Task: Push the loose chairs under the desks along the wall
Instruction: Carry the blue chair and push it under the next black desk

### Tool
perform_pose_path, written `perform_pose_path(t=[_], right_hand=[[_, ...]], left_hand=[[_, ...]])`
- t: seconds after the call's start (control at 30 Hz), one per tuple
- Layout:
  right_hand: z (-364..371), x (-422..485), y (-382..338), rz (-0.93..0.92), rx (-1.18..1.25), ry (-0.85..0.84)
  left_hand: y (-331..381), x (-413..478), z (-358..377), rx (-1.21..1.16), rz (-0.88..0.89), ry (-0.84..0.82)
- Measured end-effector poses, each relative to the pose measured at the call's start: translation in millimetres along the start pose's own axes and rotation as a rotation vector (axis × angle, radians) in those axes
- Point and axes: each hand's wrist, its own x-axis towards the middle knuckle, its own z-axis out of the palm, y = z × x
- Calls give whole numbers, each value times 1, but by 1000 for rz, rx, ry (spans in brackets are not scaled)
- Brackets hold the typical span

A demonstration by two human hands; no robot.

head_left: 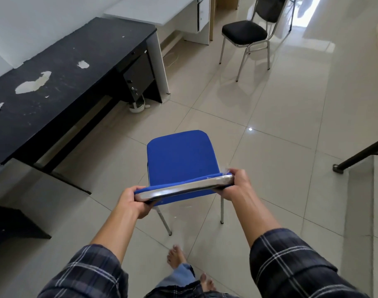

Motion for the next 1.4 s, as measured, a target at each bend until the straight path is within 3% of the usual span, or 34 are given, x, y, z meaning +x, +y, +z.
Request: perform_pose_path(t=[0.17,0.77,1.4], right_hand=[[10,14,8,55,133,-83],[85,51,3,12,155,-111],[217,119,-123,71,-49,-163]], left_hand=[[15,8,5,-83,3,34],[104,20,57,-29,16,13],[158,42,189,-218,33,77]])
